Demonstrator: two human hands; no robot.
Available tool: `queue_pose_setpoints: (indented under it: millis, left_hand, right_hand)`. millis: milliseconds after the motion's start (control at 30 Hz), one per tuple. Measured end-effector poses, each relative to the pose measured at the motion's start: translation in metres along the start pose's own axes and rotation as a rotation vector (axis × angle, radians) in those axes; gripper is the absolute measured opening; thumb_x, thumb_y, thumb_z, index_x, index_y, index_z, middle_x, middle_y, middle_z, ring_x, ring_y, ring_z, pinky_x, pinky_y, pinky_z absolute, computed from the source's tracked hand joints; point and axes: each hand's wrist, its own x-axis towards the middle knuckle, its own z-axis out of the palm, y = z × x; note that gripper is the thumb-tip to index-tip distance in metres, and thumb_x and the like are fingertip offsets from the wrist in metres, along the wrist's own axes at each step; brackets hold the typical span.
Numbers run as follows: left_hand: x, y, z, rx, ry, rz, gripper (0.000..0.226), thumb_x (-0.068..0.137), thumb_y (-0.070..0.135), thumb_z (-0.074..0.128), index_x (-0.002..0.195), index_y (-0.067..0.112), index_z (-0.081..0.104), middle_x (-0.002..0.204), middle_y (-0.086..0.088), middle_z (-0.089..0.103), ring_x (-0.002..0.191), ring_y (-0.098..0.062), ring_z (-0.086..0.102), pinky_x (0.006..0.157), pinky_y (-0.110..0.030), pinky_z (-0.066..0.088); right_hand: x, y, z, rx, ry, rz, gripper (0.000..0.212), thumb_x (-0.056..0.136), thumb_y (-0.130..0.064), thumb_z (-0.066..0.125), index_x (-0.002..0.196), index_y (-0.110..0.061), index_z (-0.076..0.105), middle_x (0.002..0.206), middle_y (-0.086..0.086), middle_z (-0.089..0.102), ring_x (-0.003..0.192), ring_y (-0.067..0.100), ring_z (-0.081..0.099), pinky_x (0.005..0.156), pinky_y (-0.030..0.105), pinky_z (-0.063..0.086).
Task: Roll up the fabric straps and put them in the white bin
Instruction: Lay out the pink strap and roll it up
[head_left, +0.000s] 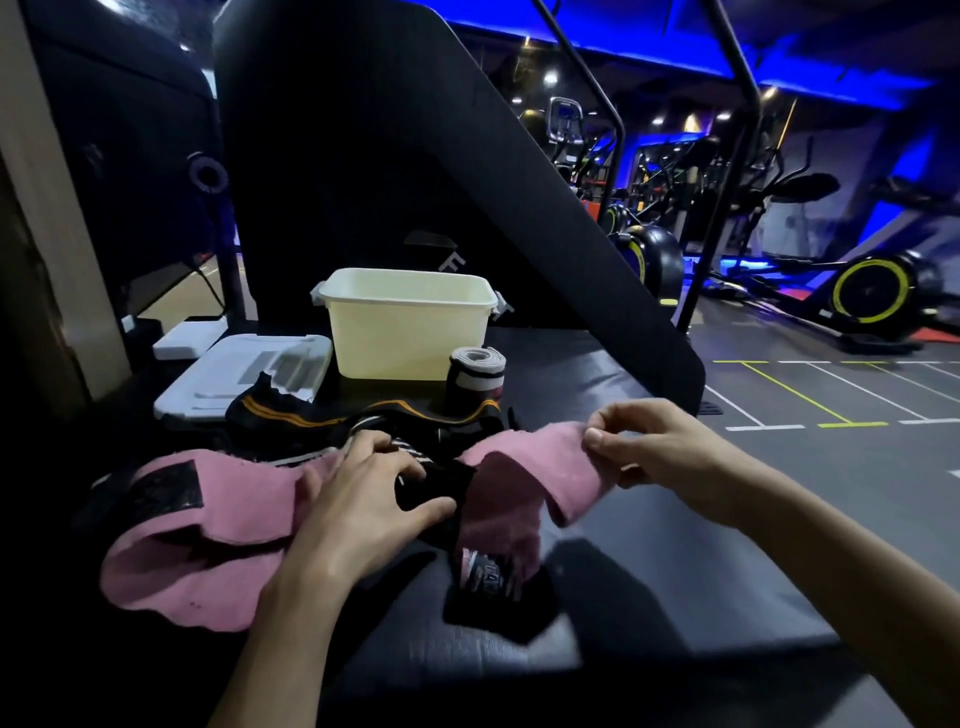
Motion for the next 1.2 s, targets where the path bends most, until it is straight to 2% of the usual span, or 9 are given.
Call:
queue_pose_setpoints:
  millis: [133, 233, 333, 467, 700, 867, 1033, 1133, 1200]
  left_hand:
    - [-0.004, 0.02, -0.001, -0.119, 0.044, 0.183, 0.044, 0.076, 0.069, 0.073, 0.11, 0.042, 0.075, 0.135, 0.021, 0.057, 0.136, -0.006, 0.044, 0.124, -0.051, 0.02]
    - [-0.008, 0.038, 0.004, -0.409, 0.015, 0.239, 0.03, 0.083, 0.043, 0.082, 0.111, 0.034, 0.078, 0.107, 0.024, 0.075, 0.104, 0.009, 0.066, 0.099, -0.029, 0.051]
    - [-0.01, 0.051, 0.013, -0.515, 0.074, 0.183, 0.017, 0.085, 0.022, 0.082, 0.1, 0.03, 0.081, 0.089, 0.024, 0.077, 0.085, 0.011, 0.07, 0.083, -0.022, 0.056]
    - [-0.008, 0.061, 0.019, -0.528, 0.199, 0.092, 0.002, 0.086, 0.026, 0.08, 0.085, 0.027, 0.079, 0.071, 0.022, 0.073, 0.065, 0.004, 0.068, 0.068, -0.026, 0.056]
    - [-0.007, 0.069, 0.025, -0.421, 0.232, 0.109, 0.011, 0.087, 0.035, 0.079, 0.08, 0.027, 0.076, 0.068, 0.016, 0.071, 0.065, -0.001, 0.067, 0.068, -0.031, 0.055]
    - [-0.005, 0.073, 0.024, -0.54, 0.016, 0.146, 0.01, 0.09, 0.019, 0.078, 0.08, 0.022, 0.076, 0.069, 0.012, 0.075, 0.064, 0.001, 0.07, 0.063, -0.017, 0.053]
    - [-0.005, 0.066, 0.02, -0.495, -0.009, 0.239, 0.009, 0.09, 0.02, 0.078, 0.084, 0.024, 0.074, 0.072, 0.015, 0.073, 0.069, 0.001, 0.069, 0.066, -0.013, 0.049]
    - [-0.002, 0.063, 0.017, -0.484, 0.095, 0.302, 0.008, 0.09, 0.021, 0.077, 0.085, 0.024, 0.072, 0.075, 0.018, 0.072, 0.072, 0.001, 0.068, 0.066, -0.012, 0.047]
    - [0.0, 0.062, 0.017, -0.515, 0.143, 0.338, 0.008, 0.09, 0.023, 0.078, 0.086, 0.024, 0.071, 0.078, 0.015, 0.072, 0.073, -0.002, 0.069, 0.067, -0.014, 0.048]
  right_hand:
    - [-0.005, -0.01, -0.005, 0.122, -0.037, -0.016, 0.012, 0.099, -0.013, 0.063, 0.087, -0.013, 0.062, 0.074, -0.002, 0.056, 0.068, 0.01, 0.051, 0.06, 0.022, 0.044]
    - [-0.005, -0.018, -0.005, 0.223, -0.06, -0.006, 0.006, 0.098, -0.015, 0.063, 0.094, -0.012, 0.063, 0.083, 0.005, 0.057, 0.07, 0.011, 0.054, 0.057, 0.021, 0.045]
    - [-0.005, -0.021, -0.006, 0.296, -0.097, 0.012, 0.011, 0.098, -0.02, 0.062, 0.102, -0.01, 0.064, 0.086, 0.008, 0.057, 0.07, 0.012, 0.056, 0.057, 0.021, 0.046]
    - [-0.007, -0.018, -0.007, 0.344, -0.058, 0.04, 0.01, 0.1, -0.017, 0.059, 0.097, -0.01, 0.065, 0.08, 0.005, 0.06, 0.065, 0.012, 0.057, 0.056, 0.022, 0.049]
    - [-0.005, -0.012, -0.01, 0.281, 0.2, 0.026, 0.022, 0.102, -0.012, 0.057, 0.081, -0.013, 0.062, 0.074, 0.003, 0.058, 0.057, 0.008, 0.053, 0.044, 0.024, 0.048]
    - [0.007, -0.004, -0.014, 0.129, 0.284, 0.073, 0.026, 0.103, -0.013, 0.056, 0.078, -0.015, 0.063, 0.068, -0.001, 0.054, 0.056, 0.006, 0.049, 0.045, 0.021, 0.05]
    - [0.01, 0.007, -0.027, 0.085, -0.087, 0.202, 0.022, 0.097, -0.015, 0.064, 0.076, -0.018, 0.069, 0.07, -0.001, 0.06, 0.061, 0.008, 0.053, 0.061, 0.026, 0.044]
    - [0.007, 0.007, -0.03, 0.059, -0.329, 0.25, 0.032, 0.099, -0.04, 0.061, 0.078, -0.017, 0.067, 0.076, 0.003, 0.063, 0.064, 0.013, 0.054, 0.062, 0.025, 0.044]
    - [0.009, 0.005, -0.024, 0.007, -0.287, 0.279, 0.048, 0.093, -0.06, 0.056, 0.082, -0.015, 0.068, 0.078, 0.003, 0.065, 0.069, 0.018, 0.057, 0.063, 0.027, 0.049]
